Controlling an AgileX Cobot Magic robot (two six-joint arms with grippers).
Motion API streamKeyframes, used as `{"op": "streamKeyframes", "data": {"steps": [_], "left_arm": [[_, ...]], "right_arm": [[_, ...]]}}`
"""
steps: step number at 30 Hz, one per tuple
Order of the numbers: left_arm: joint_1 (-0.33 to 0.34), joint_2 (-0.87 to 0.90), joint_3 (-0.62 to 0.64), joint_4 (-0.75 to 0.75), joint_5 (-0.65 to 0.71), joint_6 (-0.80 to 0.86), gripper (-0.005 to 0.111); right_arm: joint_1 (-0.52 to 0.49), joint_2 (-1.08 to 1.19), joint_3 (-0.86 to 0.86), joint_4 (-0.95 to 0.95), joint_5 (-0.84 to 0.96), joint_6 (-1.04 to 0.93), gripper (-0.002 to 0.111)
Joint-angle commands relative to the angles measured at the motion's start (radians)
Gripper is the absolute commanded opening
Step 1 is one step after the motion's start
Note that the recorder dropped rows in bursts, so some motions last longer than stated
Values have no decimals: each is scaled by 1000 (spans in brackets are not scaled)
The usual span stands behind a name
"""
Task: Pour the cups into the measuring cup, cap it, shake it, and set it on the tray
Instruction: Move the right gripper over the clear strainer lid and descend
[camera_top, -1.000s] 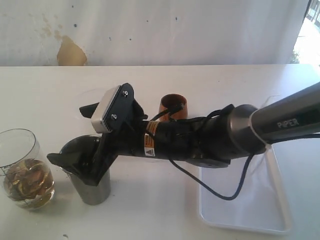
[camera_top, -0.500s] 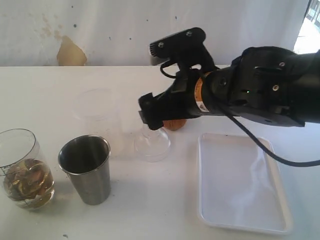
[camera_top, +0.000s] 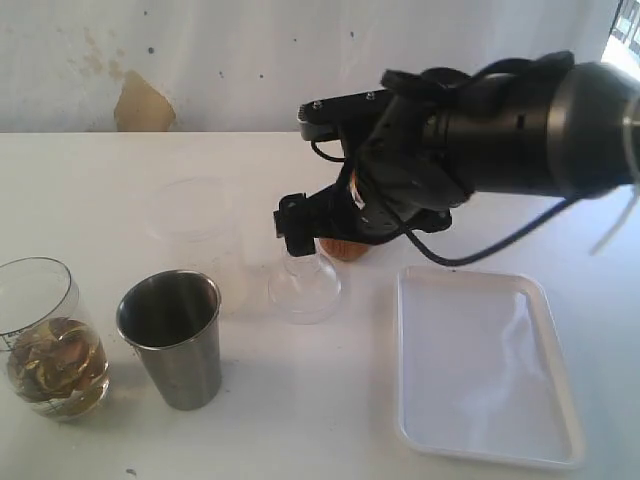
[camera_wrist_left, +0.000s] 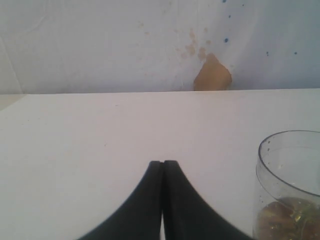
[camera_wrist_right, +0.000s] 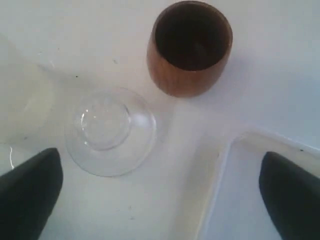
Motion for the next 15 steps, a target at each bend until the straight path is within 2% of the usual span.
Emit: {"op": "streamKeyframes", "data": {"steps": [1, 3, 4, 8, 15], "left_arm": [[-4, -4, 5, -2, -11, 2, 0], [-4, -4, 5, -2, -11, 2, 0], [-4, -4, 5, -2, -11, 2, 0], [-4, -4, 5, -2, -11, 2, 0], [-4, -4, 5, -2, -11, 2, 0]], "right_arm": [[-1, 96, -172, 162, 99, -145, 85], [-1, 146, -235, 219, 99, -200, 75], [-1, 163, -250, 226, 106, -208, 73], [-10, 276, -340, 235, 203, -212, 73], [-12, 315, -351, 236, 121, -236, 73]]}}
